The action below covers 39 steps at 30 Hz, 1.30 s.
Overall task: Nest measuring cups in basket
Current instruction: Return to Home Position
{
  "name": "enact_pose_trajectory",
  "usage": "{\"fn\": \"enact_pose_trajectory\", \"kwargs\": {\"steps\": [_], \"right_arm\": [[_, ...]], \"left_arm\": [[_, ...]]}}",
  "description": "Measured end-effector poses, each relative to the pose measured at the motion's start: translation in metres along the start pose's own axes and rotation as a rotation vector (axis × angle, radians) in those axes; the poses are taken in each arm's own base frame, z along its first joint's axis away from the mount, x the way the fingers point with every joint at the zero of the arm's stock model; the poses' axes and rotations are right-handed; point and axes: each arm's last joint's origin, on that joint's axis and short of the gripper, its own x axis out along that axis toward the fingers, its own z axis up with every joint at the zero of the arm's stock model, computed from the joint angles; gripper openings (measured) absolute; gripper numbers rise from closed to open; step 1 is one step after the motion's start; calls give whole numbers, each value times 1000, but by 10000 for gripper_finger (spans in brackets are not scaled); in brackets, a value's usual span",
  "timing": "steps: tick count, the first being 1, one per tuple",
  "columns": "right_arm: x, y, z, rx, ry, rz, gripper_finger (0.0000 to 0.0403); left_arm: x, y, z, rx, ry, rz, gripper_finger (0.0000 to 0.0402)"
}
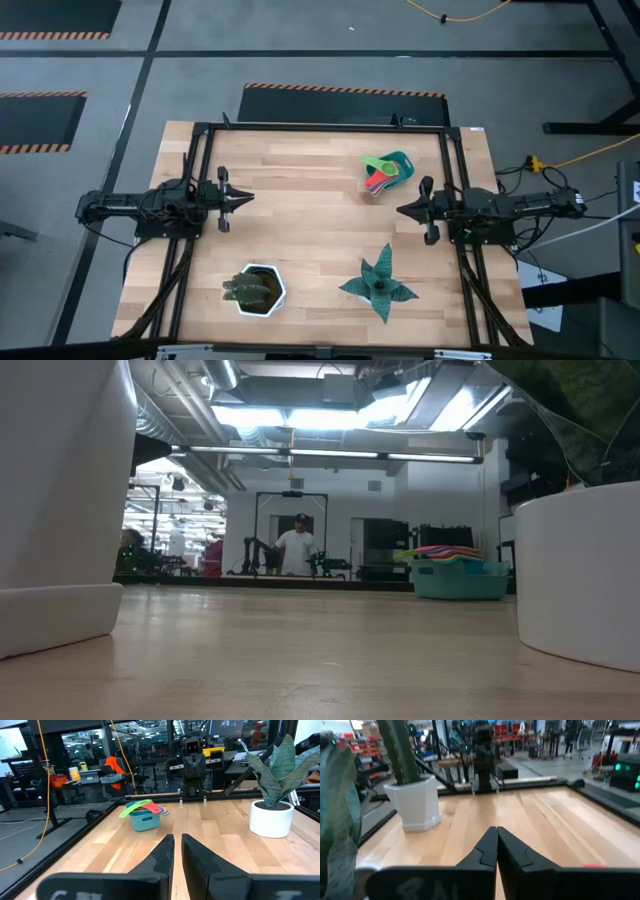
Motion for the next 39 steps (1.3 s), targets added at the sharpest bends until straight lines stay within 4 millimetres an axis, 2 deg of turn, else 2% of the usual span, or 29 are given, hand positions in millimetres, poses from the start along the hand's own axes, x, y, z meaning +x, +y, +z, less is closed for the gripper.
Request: {"fn": "enact_pose_trajectory", "kwargs": {"steps": [6,17,24,30,39], "right_arm": [[-3,0,-5,-2,47,9,8],[-10,2,2,-72,-30,95,8],[-15,2,10,-83,30,89,8],[-14,1,6,-80,35,86,8],[-11,1,4,-85,-52,90,8]], "left_arm": [[0,0,0,0,0,0,27],[0,0,0,0,0,0,27],[0,0,0,0,0,0,27],[0,0,0,0,0,0,27],[0,0,0,0,0,0,27]]}}
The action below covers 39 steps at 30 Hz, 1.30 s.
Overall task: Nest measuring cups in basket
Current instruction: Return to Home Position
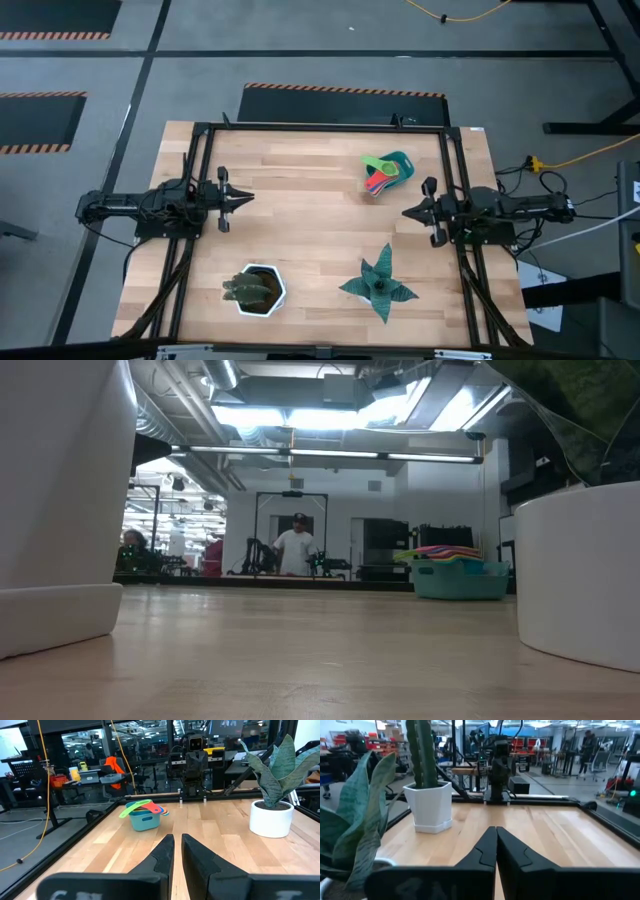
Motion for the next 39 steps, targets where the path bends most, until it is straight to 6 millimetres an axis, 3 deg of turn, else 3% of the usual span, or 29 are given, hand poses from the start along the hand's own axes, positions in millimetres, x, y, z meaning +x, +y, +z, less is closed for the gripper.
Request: {"fn": "enact_pose_trajectory", "kwargs": {"steps": [9,16,39], "right_arm": [[0,0,0,-16,-6,6,9],[0,0,0,96,-5,10,15],[0,0,0,96,-4,9,16]], "left_arm": [[0,0,0,0,0,0,27],[0,0,0,0,0,0,27],[0,0,0,0,0,0,27]]}}
